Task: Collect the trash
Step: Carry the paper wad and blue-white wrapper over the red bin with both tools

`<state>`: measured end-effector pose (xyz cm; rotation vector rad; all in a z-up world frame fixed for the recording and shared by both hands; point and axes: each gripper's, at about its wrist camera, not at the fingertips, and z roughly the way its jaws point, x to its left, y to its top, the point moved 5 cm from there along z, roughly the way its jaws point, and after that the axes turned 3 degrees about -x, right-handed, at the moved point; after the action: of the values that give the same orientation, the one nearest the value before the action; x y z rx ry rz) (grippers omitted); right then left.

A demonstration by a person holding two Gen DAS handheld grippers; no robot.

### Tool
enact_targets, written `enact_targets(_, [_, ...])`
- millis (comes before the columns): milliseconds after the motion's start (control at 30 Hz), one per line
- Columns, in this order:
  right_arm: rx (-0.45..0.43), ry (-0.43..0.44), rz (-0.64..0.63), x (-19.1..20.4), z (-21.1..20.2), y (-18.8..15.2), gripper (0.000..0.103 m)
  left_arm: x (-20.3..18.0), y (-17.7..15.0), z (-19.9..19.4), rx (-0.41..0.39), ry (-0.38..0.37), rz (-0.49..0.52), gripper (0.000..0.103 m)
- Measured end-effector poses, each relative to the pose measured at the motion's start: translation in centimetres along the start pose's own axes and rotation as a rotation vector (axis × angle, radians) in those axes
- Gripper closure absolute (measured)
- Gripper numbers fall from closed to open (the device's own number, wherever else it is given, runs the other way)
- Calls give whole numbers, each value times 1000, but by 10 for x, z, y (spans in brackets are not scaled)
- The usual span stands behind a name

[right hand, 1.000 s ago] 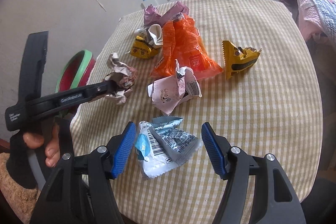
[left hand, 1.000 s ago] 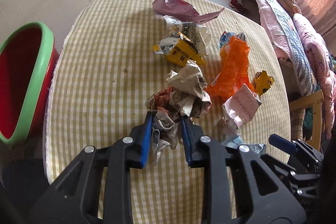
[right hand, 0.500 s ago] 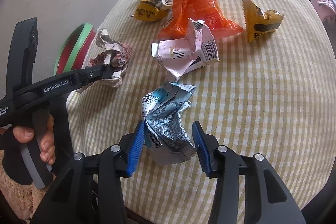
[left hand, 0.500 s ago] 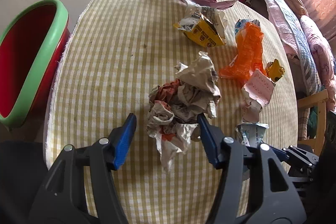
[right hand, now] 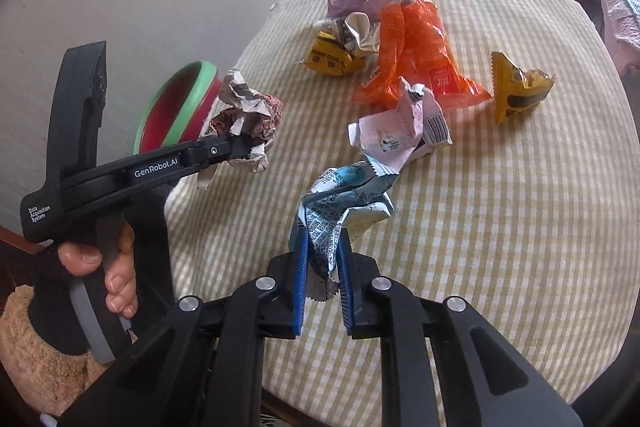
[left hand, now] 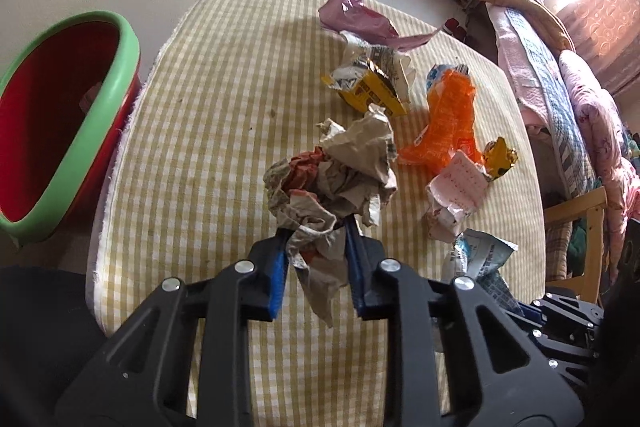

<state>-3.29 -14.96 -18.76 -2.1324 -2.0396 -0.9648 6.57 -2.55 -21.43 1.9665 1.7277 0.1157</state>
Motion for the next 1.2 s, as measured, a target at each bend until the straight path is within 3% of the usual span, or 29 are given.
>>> enact_targets(300, [-69, 60, -33, 27, -22, 20, 89, 7, 8, -45, -105, 0, -34, 78])
enact_targets(667, [-135, 42, -89, 48, -30, 50, 89, 10, 25, -83, -217, 18, -35, 78])
enact_targets(1200, [-180, 51, -142, 76, -36, 70, 88, 29, 34, -105, -285, 53, -62, 78])
